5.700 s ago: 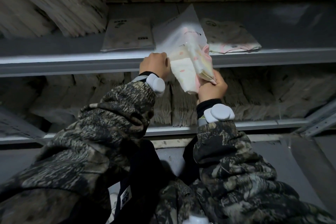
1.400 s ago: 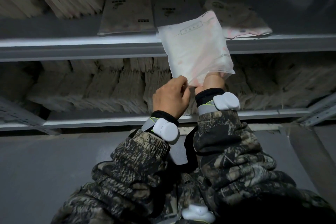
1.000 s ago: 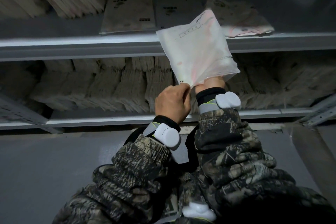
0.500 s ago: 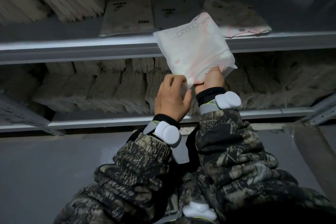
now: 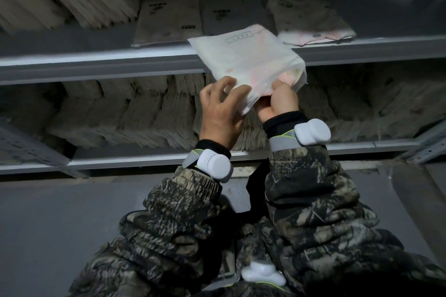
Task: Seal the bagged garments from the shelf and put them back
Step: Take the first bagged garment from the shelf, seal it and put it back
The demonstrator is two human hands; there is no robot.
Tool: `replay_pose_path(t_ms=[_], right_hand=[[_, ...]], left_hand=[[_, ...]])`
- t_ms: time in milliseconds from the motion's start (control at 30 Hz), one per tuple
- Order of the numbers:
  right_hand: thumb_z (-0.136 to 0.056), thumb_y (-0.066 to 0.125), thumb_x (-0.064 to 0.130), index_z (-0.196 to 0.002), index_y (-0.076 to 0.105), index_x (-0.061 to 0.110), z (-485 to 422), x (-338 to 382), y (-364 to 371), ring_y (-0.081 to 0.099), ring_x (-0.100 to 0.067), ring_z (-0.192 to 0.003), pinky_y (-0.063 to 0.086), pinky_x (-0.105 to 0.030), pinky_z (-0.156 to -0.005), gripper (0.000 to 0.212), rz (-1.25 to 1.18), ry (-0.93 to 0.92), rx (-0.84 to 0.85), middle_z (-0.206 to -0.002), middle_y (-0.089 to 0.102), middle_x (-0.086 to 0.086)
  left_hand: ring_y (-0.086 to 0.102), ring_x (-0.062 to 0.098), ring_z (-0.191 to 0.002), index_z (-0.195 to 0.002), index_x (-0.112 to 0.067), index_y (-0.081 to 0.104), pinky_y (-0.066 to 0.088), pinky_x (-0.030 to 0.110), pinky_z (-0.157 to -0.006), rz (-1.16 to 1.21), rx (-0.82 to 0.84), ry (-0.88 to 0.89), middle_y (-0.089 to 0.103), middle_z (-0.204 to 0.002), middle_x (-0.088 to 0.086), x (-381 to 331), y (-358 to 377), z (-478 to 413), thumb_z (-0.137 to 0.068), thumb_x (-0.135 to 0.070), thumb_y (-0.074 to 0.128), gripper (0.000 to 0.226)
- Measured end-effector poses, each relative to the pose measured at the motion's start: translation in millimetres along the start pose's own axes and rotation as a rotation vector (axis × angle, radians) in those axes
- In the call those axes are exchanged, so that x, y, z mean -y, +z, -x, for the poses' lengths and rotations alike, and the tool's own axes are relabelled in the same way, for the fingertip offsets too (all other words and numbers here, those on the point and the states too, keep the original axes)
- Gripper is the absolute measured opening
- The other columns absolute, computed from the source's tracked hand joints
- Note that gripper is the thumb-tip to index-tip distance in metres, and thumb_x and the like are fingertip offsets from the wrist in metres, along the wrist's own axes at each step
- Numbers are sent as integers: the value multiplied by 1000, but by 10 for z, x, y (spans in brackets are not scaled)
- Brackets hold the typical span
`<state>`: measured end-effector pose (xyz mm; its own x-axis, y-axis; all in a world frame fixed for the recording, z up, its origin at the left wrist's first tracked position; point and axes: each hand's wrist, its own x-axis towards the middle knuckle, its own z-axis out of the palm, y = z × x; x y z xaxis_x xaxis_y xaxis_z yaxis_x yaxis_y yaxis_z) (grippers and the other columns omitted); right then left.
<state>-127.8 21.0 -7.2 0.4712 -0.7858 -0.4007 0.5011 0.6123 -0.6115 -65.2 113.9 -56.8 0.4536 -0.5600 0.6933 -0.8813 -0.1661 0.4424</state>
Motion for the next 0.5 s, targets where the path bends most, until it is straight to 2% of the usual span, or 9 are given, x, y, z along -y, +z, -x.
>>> replay_pose_path(t_ms=[67,133,200,267,400,500], right_hand=[[-97,38,3,-121,48,3,43,33,-5,61,-27,-76,56,-31,-52,26,49,21,44,-88,61,-14],[-96,39,2,-110,52,3,81,67,-1,62,-25,-75,56,-32,-55,19,108,44,85,-87,61,-13],[-96,42,5,-97,56,4,100,98,27,62,-24,-73,55,-31,-59,14,180,60,110,-85,61,-12],[-95,45,7,-90,57,6,135,113,64,62,-22,-69,55,-27,-55,14,253,56,144,-81,62,-10],[-88,53,5,-95,63,0,198,138,115,67,-26,-69,55,-28,-53,13,393,-38,172,-81,67,-15],[-71,65,15,-87,69,-1,215,167,137,72,-31,-78,61,-44,-67,23,570,-172,132,-83,72,-18]], left_hand=[[39,29,-104,-105,-34,57,35,35,-87,-46,-76,50,61,-116,1,27,-38,-25,-76,-21,70,35],[41,28,-105,-104,-37,59,41,50,-82,-85,-139,85,63,-113,-9,49,-95,-36,-74,-20,75,38],[45,28,-106,-105,-37,59,41,56,-77,-93,-167,119,66,-111,-15,57,-171,-54,-74,-17,75,40],[47,25,-106,-105,-37,58,41,56,-78,-103,-192,122,67,-108,-17,32,-255,-68,-73,-13,74,43],[50,20,-104,-102,-34,62,38,53,-86,-104,-183,78,69,-106,-17,-12,-378,-70,-69,-14,71,39],[60,24,-96,-99,-23,68,46,48,-84,-34,-190,112,71,-101,-9,-27,-441,-71,-71,-13,70,29]])
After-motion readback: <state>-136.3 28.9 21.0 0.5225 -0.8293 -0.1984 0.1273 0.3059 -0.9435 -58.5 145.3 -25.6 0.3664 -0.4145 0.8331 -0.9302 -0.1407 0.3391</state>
